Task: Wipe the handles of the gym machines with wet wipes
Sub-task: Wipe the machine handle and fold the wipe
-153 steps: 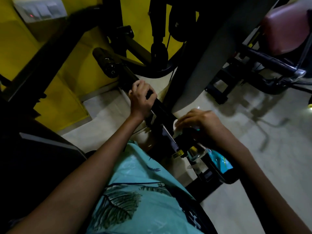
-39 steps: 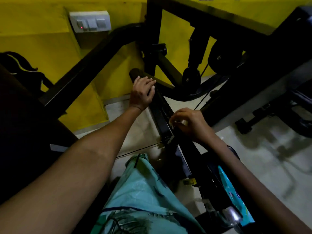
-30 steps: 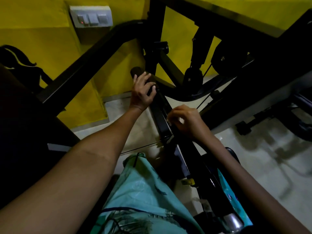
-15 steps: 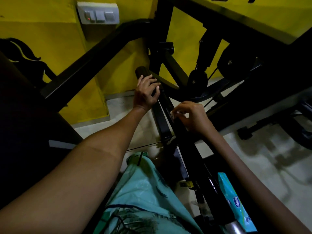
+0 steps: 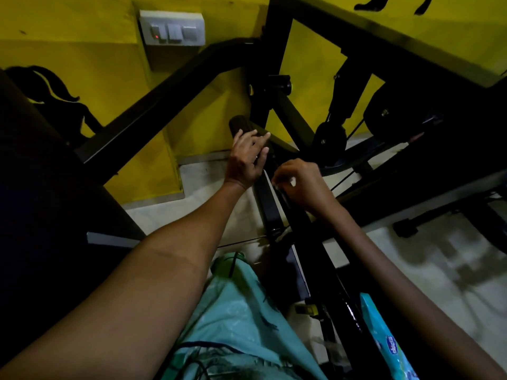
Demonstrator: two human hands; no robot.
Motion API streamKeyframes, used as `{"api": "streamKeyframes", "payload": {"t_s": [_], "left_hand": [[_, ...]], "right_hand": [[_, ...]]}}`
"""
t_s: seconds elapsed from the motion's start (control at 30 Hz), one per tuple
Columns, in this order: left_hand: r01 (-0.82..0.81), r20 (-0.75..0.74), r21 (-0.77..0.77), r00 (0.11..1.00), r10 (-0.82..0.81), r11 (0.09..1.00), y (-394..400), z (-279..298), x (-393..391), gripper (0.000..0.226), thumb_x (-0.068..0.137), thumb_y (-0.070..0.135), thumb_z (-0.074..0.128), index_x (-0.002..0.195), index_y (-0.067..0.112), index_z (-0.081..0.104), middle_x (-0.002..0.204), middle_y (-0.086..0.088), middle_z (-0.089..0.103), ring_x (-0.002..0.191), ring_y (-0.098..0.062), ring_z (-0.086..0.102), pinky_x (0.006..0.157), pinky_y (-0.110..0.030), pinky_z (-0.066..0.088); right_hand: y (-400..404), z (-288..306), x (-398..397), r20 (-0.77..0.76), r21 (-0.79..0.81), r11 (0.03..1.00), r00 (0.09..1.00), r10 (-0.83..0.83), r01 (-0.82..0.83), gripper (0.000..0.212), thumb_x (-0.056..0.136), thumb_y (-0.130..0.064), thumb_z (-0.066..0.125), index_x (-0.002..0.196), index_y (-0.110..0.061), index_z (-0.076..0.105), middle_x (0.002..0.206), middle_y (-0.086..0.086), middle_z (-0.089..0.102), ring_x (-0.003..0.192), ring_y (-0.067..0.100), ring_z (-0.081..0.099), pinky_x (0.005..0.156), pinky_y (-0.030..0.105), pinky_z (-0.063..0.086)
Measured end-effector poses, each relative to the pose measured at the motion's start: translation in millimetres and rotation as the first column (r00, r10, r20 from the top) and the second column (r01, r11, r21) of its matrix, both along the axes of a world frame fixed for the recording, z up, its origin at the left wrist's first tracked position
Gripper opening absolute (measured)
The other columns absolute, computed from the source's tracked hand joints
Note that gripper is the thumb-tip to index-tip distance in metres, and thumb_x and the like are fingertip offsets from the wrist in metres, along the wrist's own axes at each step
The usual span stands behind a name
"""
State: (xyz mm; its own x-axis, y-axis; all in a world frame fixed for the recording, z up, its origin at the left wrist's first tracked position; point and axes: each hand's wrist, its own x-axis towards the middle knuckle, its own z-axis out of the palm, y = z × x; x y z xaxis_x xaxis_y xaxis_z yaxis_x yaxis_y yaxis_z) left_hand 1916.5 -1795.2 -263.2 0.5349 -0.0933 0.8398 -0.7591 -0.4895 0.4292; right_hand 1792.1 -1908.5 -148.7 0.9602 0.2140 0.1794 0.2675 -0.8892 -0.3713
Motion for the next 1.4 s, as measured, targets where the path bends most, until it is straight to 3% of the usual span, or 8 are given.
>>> {"api": "streamKeyframes", "payload": {"t_s": [0.1, 0.23, 0.4, 0.57, 0.83, 1.1, 1.3, 1.4], "left_hand": [[0.013, -0.018, -0.047, 1.0, -0.014, 0.999, -1, 0, -1, 0.045, 0.1, 0.032, 0.035, 0.119, 0.0, 0.06, 0.102, -0.017, 0.068, 0.106, -0.026, 0.056, 0.1, -0.052, 0.039], [-0.031, -0.034, -0.076, 0.999, 0.029, 0.997, -3, -2, 1, 0.046, 0.1, 0.032, 0.035, 0.107, -0.002, 0.067, 0.101, -0.017, 0.069, 0.105, -0.029, 0.059, 0.101, -0.049, 0.038], [-0.054, -0.02, -0.082, 0.998, 0.053, 0.995, -3, -4, 3, 0.05, 0.1, 0.027, 0.033, 0.089, -0.002, 0.072, 0.093, -0.018, 0.07, 0.103, -0.027, 0.058, 0.101, -0.049, 0.038], [-0.027, -0.035, -0.094, 0.999, 0.024, 0.995, -1, -5, 3, 0.049, 0.1, 0.025, 0.032, 0.088, -0.003, 0.071, 0.093, -0.019, 0.069, 0.104, -0.026, 0.057, 0.101, -0.047, 0.038], [-0.013, -0.043, -0.077, 0.999, 0.01, 0.997, 0, -4, 4, 0.051, 0.1, 0.027, 0.032, 0.087, -0.002, 0.072, 0.093, -0.018, 0.069, 0.102, -0.028, 0.06, 0.101, -0.048, 0.038], [0.019, -0.071, -0.052, 0.997, -0.023, 0.998, 2, 6, -4, 0.034, 0.092, 0.014, 0.043, 0.082, -0.003, 0.071, 0.089, -0.019, 0.069, 0.101, -0.026, 0.056, 0.098, -0.054, 0.04], [0.033, -0.149, 0.13, 0.989, -0.013, 0.991, 10, 16, -7, 0.037, 0.092, 0.019, 0.039, 0.088, -0.002, 0.07, 0.095, -0.022, 0.067, 0.103, -0.038, 0.061, 0.099, -0.06, 0.037], [0.109, -0.315, 0.229, 0.949, -0.032, 0.967, 15, 25, -13, 0.048, 0.093, 0.031, 0.031, 0.104, 0.0, 0.066, 0.11, -0.019, 0.064, 0.118, -0.036, 0.054, 0.106, -0.054, 0.028]], "right_hand": [[6, 3, -4, -0.094, -0.108, 0.986, 0.988, 0.118, -0.128, 0.01, 0.079, 0.001, 0.066, 0.085, -0.004, 0.073, 0.092, 0.011, 0.069, 0.09, 0.024, 0.06, 0.077, 0.035, 0.051], [-5, 6, 22, 0.015, 0.001, 0.998, 0.998, -0.056, 0.056, 0.014, 0.078, 0.004, 0.064, 0.083, -0.004, 0.074, 0.086, 0.012, 0.071, 0.078, 0.025, 0.065, 0.073, 0.033, 0.053], [8, -2, 27, -0.018, -0.084, 0.995, 0.999, 0.043, -0.045, 0.012, 0.075, 0.005, 0.063, 0.076, -0.003, 0.073, 0.081, 0.013, 0.07, 0.08, 0.03, 0.062, 0.069, 0.039, 0.052], [4, -3, 42, 0.07, -0.003, 0.995, 0.992, -0.103, 0.103, 0.014, 0.076, 0.002, 0.061, 0.08, -0.002, 0.073, 0.081, 0.018, 0.068, 0.075, 0.034, 0.063, 0.066, 0.042, 0.053], [13, 6, 0, -0.11, -0.236, 0.964, 0.989, 0.097, -0.12, 0.011, 0.083, -0.002, 0.061, 0.085, -0.007, 0.07, 0.091, 0.009, 0.065, 0.094, 0.024, 0.055, 0.074, 0.034, 0.048], [7, 14, -20, -0.178, -0.189, 0.973, 0.979, 0.095, -0.129, 0.011, 0.084, -0.007, 0.064, 0.091, -0.007, 0.072, 0.098, 0.009, 0.067, 0.1, 0.023, 0.057, 0.088, 0.037, 0.047], [7, 19, -30, -0.174, -0.189, 0.978, 0.983, 0.061, -0.094, 0.013, 0.083, -0.007, 0.063, 0.093, -0.009, 0.073, 0.099, 0.008, 0.067, 0.102, 0.022, 0.057, 0.087, 0.034, 0.046], [0, 22, -43, -0.163, -0.163, 0.983, 0.985, 0.052, -0.079, 0.013, 0.084, -0.008, 0.063, 0.094, -0.008, 0.072, 0.098, 0.008, 0.068, 0.098, 0.021, 0.059, 0.081, 0.027, 0.044]]}}
